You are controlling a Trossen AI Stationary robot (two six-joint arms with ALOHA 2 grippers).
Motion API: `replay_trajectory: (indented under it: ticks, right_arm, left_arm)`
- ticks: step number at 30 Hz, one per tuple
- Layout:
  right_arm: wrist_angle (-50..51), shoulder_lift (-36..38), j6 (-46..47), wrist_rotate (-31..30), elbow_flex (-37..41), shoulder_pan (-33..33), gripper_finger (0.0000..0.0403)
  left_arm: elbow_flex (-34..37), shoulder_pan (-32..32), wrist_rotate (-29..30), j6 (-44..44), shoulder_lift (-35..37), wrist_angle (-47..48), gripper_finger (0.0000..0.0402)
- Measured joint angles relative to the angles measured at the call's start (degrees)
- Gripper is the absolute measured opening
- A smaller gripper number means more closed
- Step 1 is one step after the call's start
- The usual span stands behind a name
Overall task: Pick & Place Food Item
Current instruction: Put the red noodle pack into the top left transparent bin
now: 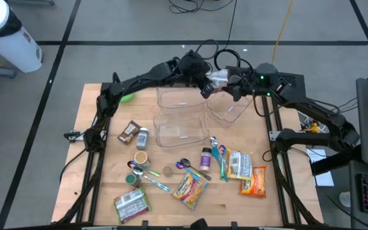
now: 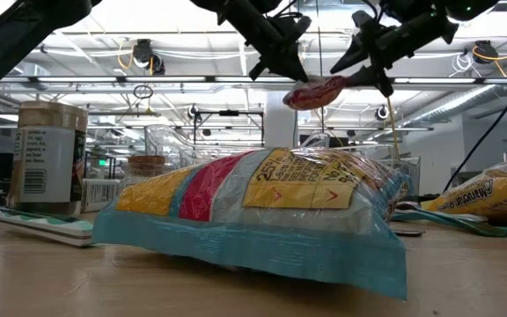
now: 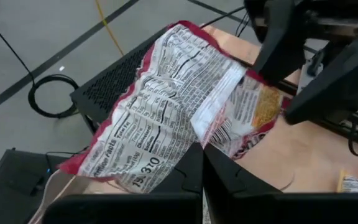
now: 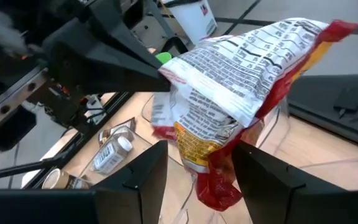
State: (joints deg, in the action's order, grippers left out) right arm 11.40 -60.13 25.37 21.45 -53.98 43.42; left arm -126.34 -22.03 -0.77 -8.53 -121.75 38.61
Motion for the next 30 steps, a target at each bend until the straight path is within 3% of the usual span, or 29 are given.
replay_trajectory:
  ticks: [6, 15, 21, 30]
  right_arm:
    - [-0.8, -0.3, 0.9, -0.1, 0.0, 0.0, 0.0147]
    - [-0.5, -0.3, -0.3, 1.4, 0.0, 0.0, 0.001]
    - [-0.4, -0.3, -1.4, 1.4, 0.0, 0.0, 0.0002]
    - [-0.2, -0.2, -4.0, 2.7, 0.0, 0.0, 0.0001]
  left_arm:
    - [0.0, 0.2, 0.4, -0.4, 0.0, 0.1, 0.0]
    - [0.0, 0.3, 0.6, -0.4, 0.0, 0.2, 0.0]
    - [0.0, 0.3, 0.7, -0.4, 0.0, 0.1, 0.0005]
    - [0.0, -0.6, 0.7, -0.6, 0.0, 0.1, 0.0053]
